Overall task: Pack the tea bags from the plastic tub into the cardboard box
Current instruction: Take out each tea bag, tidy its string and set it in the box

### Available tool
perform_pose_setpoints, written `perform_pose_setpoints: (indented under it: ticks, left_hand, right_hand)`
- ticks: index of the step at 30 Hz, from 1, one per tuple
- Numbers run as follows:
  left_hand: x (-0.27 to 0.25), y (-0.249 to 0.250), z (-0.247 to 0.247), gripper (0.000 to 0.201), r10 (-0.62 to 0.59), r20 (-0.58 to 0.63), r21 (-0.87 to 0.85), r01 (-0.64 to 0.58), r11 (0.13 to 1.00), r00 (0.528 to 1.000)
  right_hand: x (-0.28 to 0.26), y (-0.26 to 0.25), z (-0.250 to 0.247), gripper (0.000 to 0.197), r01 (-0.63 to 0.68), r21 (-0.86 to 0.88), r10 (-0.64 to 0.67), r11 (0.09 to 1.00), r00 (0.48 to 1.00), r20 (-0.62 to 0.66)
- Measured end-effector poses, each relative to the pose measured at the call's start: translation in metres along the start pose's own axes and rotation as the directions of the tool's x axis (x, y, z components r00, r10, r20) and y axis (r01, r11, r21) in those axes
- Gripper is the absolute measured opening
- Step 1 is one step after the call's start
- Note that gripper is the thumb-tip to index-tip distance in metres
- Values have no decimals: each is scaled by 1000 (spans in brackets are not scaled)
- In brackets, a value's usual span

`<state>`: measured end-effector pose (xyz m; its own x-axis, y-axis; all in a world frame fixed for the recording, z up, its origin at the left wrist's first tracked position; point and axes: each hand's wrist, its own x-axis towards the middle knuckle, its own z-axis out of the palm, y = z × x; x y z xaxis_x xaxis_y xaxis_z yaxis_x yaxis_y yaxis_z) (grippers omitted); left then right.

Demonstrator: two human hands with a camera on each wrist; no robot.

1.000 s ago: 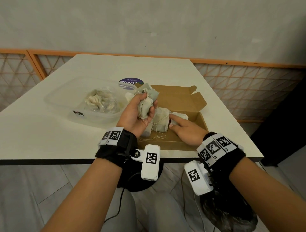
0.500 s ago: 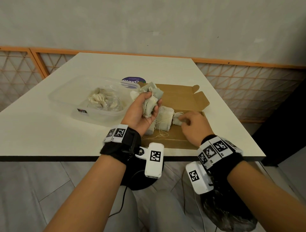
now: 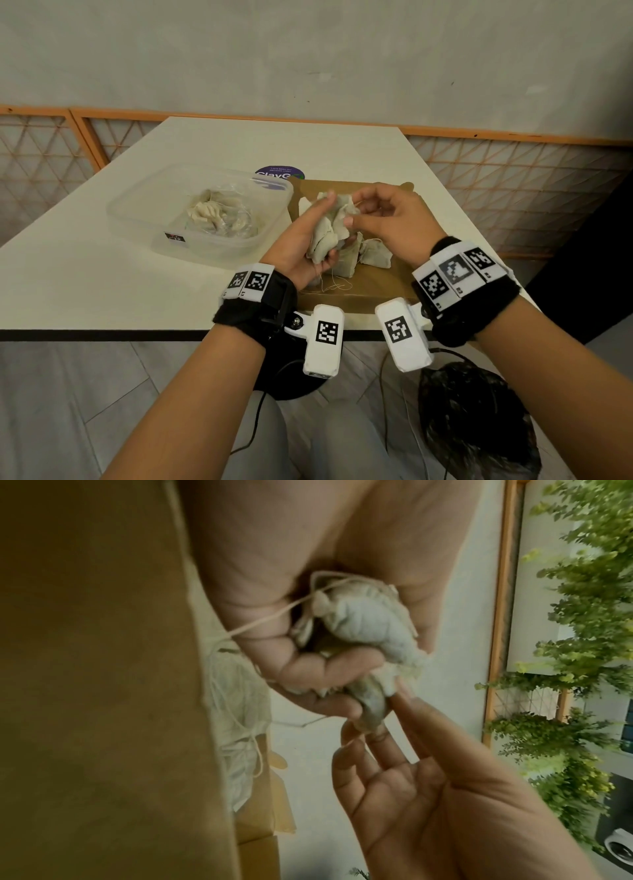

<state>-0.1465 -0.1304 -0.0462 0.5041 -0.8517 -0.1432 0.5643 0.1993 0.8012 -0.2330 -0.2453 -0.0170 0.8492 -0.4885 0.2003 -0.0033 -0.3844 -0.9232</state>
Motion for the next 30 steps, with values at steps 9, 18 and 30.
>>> perform_pose_setpoints:
  ticks: [9, 18, 30]
  left_hand:
    - [2, 1, -2, 19, 7, -83, -111, -16, 994, 997]
    - [9, -7, -3, 25, 97, -144, 110, -82, 991, 985]
    - [10, -16, -2, 10, 195, -126, 458, -117, 881, 973]
  right_hand:
    - [-2, 6, -21, 12, -134, 277, 163, 952, 983, -84]
    - [-6, 6, -15, 15, -218, 463, 282, 859, 956, -75]
    - [-5, -6, -22, 43, 58, -419, -49, 906, 998, 32]
